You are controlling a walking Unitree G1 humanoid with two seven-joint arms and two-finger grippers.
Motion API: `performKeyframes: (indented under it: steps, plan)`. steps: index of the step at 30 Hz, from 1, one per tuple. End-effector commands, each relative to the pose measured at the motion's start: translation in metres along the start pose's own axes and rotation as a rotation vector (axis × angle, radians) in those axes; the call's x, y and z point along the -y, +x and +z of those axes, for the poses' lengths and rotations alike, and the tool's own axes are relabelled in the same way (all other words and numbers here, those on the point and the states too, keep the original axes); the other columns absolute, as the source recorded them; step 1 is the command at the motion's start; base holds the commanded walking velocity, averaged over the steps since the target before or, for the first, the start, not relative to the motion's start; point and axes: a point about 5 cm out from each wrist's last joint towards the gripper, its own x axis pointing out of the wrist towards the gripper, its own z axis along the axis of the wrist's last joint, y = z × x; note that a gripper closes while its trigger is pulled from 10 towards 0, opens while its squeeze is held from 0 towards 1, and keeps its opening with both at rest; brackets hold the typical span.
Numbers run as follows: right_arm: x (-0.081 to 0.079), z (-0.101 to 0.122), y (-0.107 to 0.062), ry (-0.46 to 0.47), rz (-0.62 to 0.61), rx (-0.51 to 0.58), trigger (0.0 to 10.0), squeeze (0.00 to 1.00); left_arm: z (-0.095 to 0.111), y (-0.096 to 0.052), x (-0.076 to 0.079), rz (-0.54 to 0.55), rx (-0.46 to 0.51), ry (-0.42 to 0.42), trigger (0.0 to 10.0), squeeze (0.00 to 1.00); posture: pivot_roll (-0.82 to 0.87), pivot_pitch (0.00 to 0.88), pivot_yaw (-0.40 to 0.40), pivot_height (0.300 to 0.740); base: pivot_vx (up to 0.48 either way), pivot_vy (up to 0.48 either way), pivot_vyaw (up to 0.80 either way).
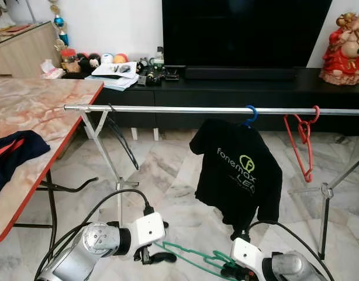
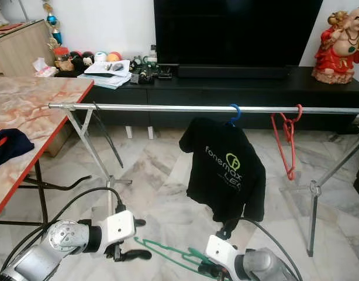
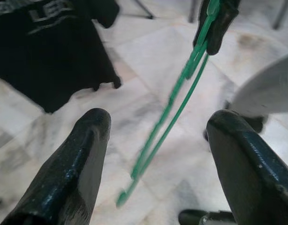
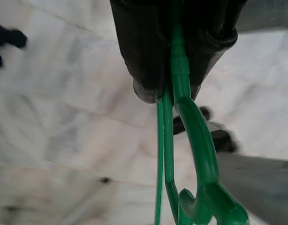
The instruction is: Hang hanger
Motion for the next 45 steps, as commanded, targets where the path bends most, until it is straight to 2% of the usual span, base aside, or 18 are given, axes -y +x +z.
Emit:
performKeyframes:
  steps: [1,9,14,18,23,26,33,40,41,42,43,44,45]
  plan:
    - [0.004,0.01,-0.002,-0.056,0.036,0.018,10.0,0.0,0.002,0.0,-0.002,-0.037,-0.011,0.028,10.0,0.0,0.07,0.012,-0.008,0.74,0.0,0.0,0.0]
    - [0.003,0.03,0.011,-0.114,0.051,0.056,10.0,0.0,0.016,0.013,0.002,-0.193,0.006,0.046,10.0,0.0,0.06,0.005,-0.007,0.74,0.0,0.0,0.0]
    - [0.007,0.04,0.01,-0.152,0.043,0.09,10.0,0.0,0.016,0.015,0.004,-0.245,0.023,0.006,10.0,0.0,0.06,0.002,-0.01,0.74,0.0,0.0,0.0]
    - [0.011,0.047,0.006,-0.156,0.04,0.121,10.0,0.0,0.019,0.018,0.002,-0.236,0.073,-0.056,10.0,0.0,0.06,0.001,-0.014,0.74,0.0,0.0,0.0]
    - [0.014,0.052,0.003,-0.168,0.044,0.142,10.0,0.0,0.019,0.021,0.004,-0.252,0.069,-0.058,10.0,0.0,0.06,0.002,-0.014,0.74,0.0,0.0,0.0]
    - [0.02,0.063,-0.003,-0.162,0.041,0.198,10.0,0.0,0.019,0.022,0.004,-0.25,0.075,-0.076,10.0,0.0,0.05,0.004,-0.017,0.74,0.0,0.0,0.0]
    - [0.024,0.072,-0.008,-0.179,0.053,0.228,10.0,0.0,0.02,0.025,0.001,-0.23,0.069,-0.078,10.0,0.0,0.06,0.006,-0.019,0.74,0.0,0.0,0.0]
    - [0.026,0.074,-0.01,-0.177,0.047,0.234,10.0,0.0,0.018,0.026,0.001,-0.219,0.067,-0.123,10.0,0.0,0.06,0.01,-0.019,0.74,0.0,0.0,0.0]
    - [0.026,0.074,-0.01,-0.177,0.045,0.235,10.0,0.0,0.018,0.027,0.001,-0.216,0.067,-0.134,8.2,0.0,0.06,0.01,-0.018,0.74,0.0,0.0,0.0]
    - [0.026,0.075,-0.01,-0.177,0.044,0.237,10.0,0.0,0.017,0.027,0.001,-0.215,0.068,-0.145,4.4,0.0,0.06,0.01,-0.018,0.74,0.0,0.0,0.0]
    - [0.026,0.075,-0.01,-0.176,0.045,0.238,10.0,0.0,0.017,0.027,0.001,-0.218,0.072,-0.154,2.6,0.0,0.06,0.01,-0.018,0.74,0.0,0.0,0.0]
    - [0.026,0.075,-0.01,-0.176,0.045,0.238,10.0,0.0,0.017,0.027,0.001,-0.218,0.072,-0.154,2.6,0.0,0.06,0.01,-0.018,0.74,0.0,0.0,0.0]
    - [0.026,0.075,-0.01,-0.176,0.046,0.238,10.0,0.0,0.017,0.027,0.001,-0.219,0.074,-0.155,0.0,0.0,0.06,0.01,-0.018,0.74,0.0,0.0,0.0]
